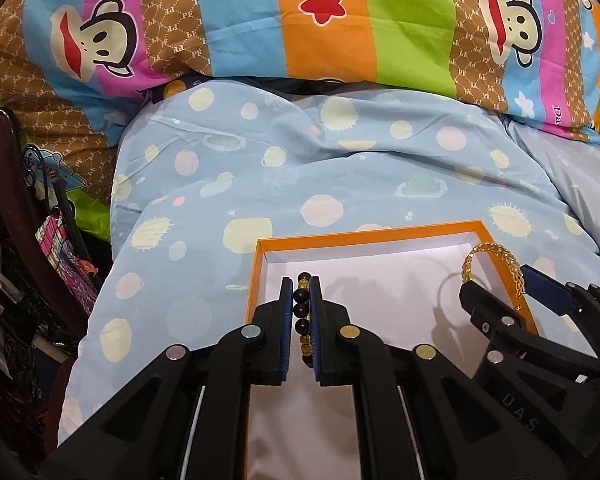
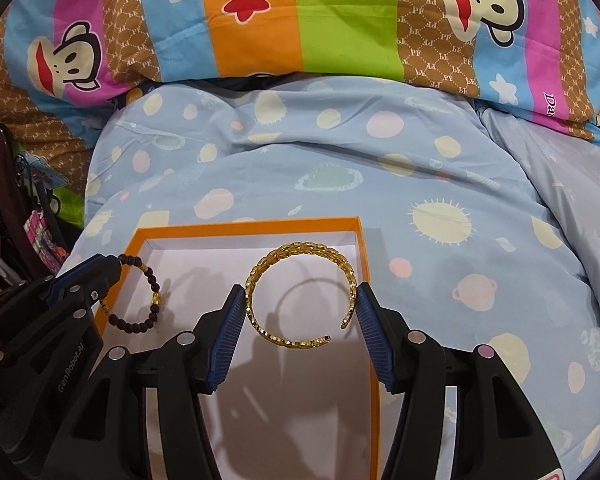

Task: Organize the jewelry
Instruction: 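Carry the bead bracelet and gold bangle over the orange box with both grippers, then open the left gripper to drop the bead bracelet while the right gripper releases the bangle into the box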

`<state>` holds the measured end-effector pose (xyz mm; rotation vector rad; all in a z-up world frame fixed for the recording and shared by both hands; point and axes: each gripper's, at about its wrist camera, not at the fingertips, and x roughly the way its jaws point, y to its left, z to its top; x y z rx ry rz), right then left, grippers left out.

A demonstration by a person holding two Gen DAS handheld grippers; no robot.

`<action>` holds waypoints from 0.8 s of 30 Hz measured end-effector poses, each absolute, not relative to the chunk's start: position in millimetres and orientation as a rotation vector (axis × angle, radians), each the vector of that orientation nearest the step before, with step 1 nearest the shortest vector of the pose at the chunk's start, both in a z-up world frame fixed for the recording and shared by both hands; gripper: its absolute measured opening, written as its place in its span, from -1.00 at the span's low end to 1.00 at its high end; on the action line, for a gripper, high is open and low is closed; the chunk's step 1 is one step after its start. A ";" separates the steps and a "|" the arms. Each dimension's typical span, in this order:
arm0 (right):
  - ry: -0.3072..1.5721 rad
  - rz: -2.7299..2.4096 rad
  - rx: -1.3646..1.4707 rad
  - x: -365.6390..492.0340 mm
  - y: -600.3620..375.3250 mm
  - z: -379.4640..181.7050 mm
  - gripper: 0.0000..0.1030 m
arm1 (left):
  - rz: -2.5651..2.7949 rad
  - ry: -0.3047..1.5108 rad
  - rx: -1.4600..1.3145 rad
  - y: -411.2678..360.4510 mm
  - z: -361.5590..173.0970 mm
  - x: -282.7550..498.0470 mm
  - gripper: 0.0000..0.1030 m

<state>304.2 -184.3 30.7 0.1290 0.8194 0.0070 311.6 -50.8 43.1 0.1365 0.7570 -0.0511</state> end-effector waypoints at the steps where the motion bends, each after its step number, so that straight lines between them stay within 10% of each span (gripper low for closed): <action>1: 0.823 0.006 0.130 304.8 -184.6 28.8 0.08 | -0.051 0.758 0.139 -51.3 42.2 312.1 -0.86; 8: 0.843 0.003 0.136 308.0 -187.3 18.3 0.09 | -0.044 0.769 0.138 -53.0 36.2 314.7 -0.79; 16: 0.833 -0.002 0.132 305.3 -186.8 19.1 0.09 | -0.020 0.757 0.121 -48.1 37.5 313.1 -0.04; 24: 0.791 -0.011 0.134 283.0 -190.7 35.7 0.09 | -0.013 0.742 0.082 -31.3 54.6 303.7 0.09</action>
